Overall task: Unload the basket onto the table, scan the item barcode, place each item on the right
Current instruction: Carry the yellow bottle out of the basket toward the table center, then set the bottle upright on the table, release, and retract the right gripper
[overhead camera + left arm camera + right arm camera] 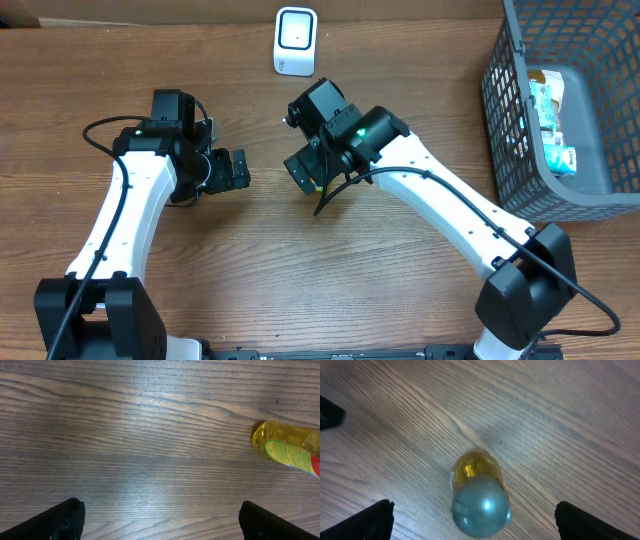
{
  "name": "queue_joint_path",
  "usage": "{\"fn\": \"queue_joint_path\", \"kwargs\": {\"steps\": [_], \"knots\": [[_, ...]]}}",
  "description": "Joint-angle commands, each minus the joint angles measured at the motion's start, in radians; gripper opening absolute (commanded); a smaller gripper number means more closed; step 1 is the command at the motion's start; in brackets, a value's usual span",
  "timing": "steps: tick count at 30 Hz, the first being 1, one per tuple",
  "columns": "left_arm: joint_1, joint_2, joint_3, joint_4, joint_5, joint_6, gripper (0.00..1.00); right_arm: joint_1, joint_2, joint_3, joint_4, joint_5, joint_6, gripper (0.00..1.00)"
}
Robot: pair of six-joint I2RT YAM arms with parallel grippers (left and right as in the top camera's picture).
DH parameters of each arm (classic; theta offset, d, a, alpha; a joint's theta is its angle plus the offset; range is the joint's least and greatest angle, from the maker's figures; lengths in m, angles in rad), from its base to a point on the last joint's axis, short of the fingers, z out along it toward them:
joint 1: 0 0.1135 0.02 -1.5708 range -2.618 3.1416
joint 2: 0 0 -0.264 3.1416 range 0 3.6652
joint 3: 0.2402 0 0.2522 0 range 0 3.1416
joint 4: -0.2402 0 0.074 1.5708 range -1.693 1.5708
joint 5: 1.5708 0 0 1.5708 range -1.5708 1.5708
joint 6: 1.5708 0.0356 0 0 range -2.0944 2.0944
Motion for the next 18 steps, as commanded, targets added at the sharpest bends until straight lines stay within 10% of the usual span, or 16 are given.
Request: {"fn": "queue_joint_path", "kwargs": {"steps": [1, 9, 18], "knots": [[0.002, 0.005, 0.014, 0.001, -0.005, -0.006, 0.99, -0.003, -0.014, -0.048, 0.032, 0.009, 0.011, 1.0], [0.002, 0.005, 0.014, 0.001, -0.005, -0.006, 0.99, -0.003, -0.012, -0.185, 0.148, 0.01, -0.019, 0.99], [0.002, 0.005, 0.014, 0.001, -0.005, -0.006, 1.0, -0.003, -0.01, -0.253, 0.259, 0.01, -0.135, 0.51]]}}
